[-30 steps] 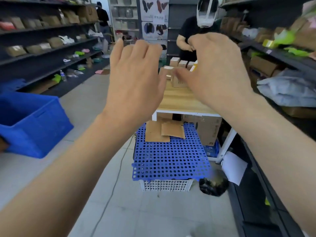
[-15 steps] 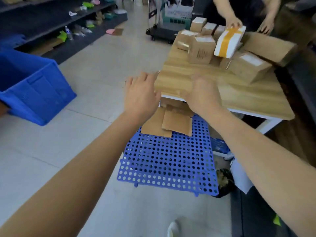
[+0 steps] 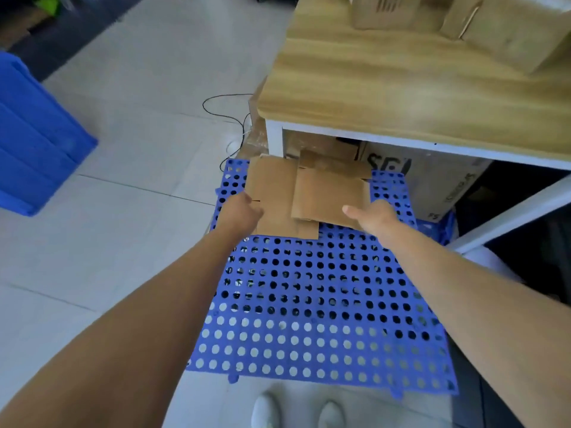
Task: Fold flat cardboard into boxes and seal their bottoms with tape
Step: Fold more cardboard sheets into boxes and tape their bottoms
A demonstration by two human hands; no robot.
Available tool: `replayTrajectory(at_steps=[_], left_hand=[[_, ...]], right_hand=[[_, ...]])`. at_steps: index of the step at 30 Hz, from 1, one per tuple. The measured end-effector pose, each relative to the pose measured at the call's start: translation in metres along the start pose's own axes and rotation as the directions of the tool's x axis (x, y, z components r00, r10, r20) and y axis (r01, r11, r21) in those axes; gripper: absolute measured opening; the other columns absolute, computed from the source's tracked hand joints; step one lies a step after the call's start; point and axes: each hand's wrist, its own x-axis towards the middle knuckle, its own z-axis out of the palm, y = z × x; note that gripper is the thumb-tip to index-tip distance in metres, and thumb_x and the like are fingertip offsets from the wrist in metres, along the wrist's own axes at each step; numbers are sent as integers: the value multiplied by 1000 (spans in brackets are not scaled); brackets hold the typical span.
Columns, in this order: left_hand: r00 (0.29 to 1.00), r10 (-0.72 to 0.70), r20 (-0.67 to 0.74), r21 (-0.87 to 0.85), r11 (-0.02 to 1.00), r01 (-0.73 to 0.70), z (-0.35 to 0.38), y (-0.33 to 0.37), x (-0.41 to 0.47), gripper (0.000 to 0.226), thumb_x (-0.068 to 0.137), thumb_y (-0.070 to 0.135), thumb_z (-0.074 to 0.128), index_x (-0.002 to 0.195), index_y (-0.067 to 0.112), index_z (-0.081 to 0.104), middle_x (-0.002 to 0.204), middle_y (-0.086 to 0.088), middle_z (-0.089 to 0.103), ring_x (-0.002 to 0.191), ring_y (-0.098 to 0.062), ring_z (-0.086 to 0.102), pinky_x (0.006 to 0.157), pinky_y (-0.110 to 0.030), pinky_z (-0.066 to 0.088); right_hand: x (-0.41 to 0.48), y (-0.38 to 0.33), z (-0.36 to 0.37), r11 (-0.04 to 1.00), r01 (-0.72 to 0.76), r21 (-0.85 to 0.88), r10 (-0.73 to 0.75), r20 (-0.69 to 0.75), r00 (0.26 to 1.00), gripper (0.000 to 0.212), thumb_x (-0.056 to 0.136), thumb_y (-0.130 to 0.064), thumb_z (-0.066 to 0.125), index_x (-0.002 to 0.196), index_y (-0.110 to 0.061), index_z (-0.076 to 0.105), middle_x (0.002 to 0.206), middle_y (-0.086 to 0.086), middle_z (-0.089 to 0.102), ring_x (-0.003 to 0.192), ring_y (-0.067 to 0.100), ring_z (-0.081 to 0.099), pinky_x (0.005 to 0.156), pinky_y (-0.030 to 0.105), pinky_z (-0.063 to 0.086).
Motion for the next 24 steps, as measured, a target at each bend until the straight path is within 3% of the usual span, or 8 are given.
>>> replayTrajectory(at_steps=[3, 5, 7, 10, 14, 17, 20, 24], left_hand=[[995, -89, 47, -37, 995, 91, 25, -16, 30, 43, 95, 21, 55, 131, 0, 45, 105, -13, 58, 77, -24, 55, 68, -30, 43], [986, -160, 46, -31, 986, 161, 39, -23, 46, 12, 94, 20, 56, 87, 11, 52, 71, -5, 40, 56, -16, 37, 63, -31, 43], [971, -233, 47, -66, 969, 236, 49, -28, 59, 19, 91, 25, 60, 86, 10, 49, 80, -10, 49, 61, -18, 43, 58, -29, 40], [944, -329, 16, -253, 912, 322, 57, -35, 71, 64, 84, 30, 68, 133, 1, 38, 125, -14, 49, 96, -27, 54, 78, -36, 49], [922, -384, 53, -467, 806, 363, 59, -39, 80, 55, 92, 23, 62, 133, -2, 36, 76, -2, 37, 60, -12, 35, 50, -23, 33], [912, -399, 94, -598, 710, 372, 55, -37, 84, 57, 84, 19, 72, 129, -3, 45, 103, -9, 59, 84, -23, 57, 65, -31, 46], [909, -399, 124, -646, 663, 379, 39, -20, 66, 45, 86, 15, 69, 124, 0, 49, 121, -10, 58, 104, -26, 56, 82, -34, 45], [915, -390, 101, -658, 664, 355, 10, 7, 35, 43, 87, 12, 68, 124, 0, 48, 127, -15, 57, 114, -32, 55, 90, -44, 46]], right_hand=[[31, 15, 19, 988, -88, 124, 85, 29, 996, 56, 91, -43, 59, 125, 1, 49, 115, 16, 56, 110, 36, 55, 84, 42, 41], [48, 23, 29, 971, -133, 196, 127, 41, 991, 73, 90, -46, 60, 141, 1, 35, 140, 16, 45, 125, 36, 47, 90, 43, 41], [63, 29, 36, 939, -165, 301, 155, 55, 986, 74, 89, -46, 61, 141, -1, 35, 143, 15, 43, 125, 34, 47, 94, 43, 42], [80, 35, 44, 877, -194, 439, 201, 30, 979, 68, 88, -42, 64, 137, -2, 39, 140, 14, 46, 123, 33, 49, 96, 43, 44], [89, 32, 46, 743, -255, 618, 295, 40, 955, 51, 88, -31, 68, 126, -3, 49, 133, 13, 53, 121, 28, 52, 99, 40, 47], [83, 24, 39, 560, -301, 772, 294, 154, 943, 37, 90, -14, 65, 123, -4, 52, 126, 10, 55, 114, 24, 55, 93, 34, 50], [65, 13, 29, 357, -327, 875, 256, 245, 935, 32, 93, -2, 58, 124, -2, 51, 126, 14, 55, 114, 27, 55, 83, 34, 50], [30, -1, 8, 289, -348, 892, 237, 286, 929, 33, 94, 2, 53, 127, 0, 49, 131, 17, 54, 115, 29, 56, 81, 34, 50]])
